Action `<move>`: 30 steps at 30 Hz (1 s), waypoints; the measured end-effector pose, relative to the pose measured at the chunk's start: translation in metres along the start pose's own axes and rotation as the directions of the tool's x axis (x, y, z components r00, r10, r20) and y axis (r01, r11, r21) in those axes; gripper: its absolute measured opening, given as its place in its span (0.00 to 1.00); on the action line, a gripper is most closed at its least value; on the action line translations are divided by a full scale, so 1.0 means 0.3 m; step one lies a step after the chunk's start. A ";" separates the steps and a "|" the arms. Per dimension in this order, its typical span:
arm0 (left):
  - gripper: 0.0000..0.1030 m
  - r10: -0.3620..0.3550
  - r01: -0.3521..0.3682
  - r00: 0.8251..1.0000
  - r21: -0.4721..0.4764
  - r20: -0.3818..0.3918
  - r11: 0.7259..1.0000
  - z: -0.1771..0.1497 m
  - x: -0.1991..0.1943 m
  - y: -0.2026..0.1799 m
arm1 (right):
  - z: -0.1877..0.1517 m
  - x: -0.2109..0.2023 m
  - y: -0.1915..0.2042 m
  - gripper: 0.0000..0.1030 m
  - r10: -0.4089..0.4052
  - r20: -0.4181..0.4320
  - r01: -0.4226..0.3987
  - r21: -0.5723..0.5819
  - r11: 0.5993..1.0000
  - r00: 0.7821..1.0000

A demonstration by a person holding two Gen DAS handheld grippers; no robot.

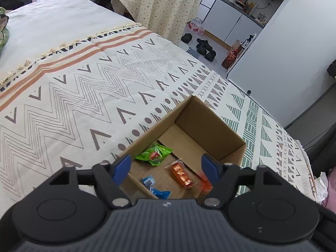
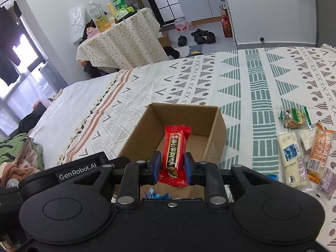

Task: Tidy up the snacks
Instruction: 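Carry both snacks into the cardboard box and open both grippers, then move both tools back toward the remaining snacks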

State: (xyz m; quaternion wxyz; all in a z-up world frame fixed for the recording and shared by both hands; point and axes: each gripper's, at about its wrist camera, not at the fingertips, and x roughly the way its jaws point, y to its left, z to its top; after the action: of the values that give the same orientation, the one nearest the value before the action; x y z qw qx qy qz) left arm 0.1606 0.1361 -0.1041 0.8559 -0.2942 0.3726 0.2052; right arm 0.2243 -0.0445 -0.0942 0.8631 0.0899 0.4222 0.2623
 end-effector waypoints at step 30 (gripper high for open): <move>1.00 -0.104 0.102 0.994 0.092 0.018 0.990 -0.168 -0.142 -0.188 | -0.077 -0.280 -0.240 1.00 -0.109 0.130 0.104 0.047 0.993 0.985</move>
State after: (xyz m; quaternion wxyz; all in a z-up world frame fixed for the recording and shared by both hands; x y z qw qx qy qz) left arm 0.1395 0.0555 -0.0798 0.8821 -0.2714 0.3560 0.1468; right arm 0.1911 -0.1513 -0.0785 0.9000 0.1014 0.3735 0.2007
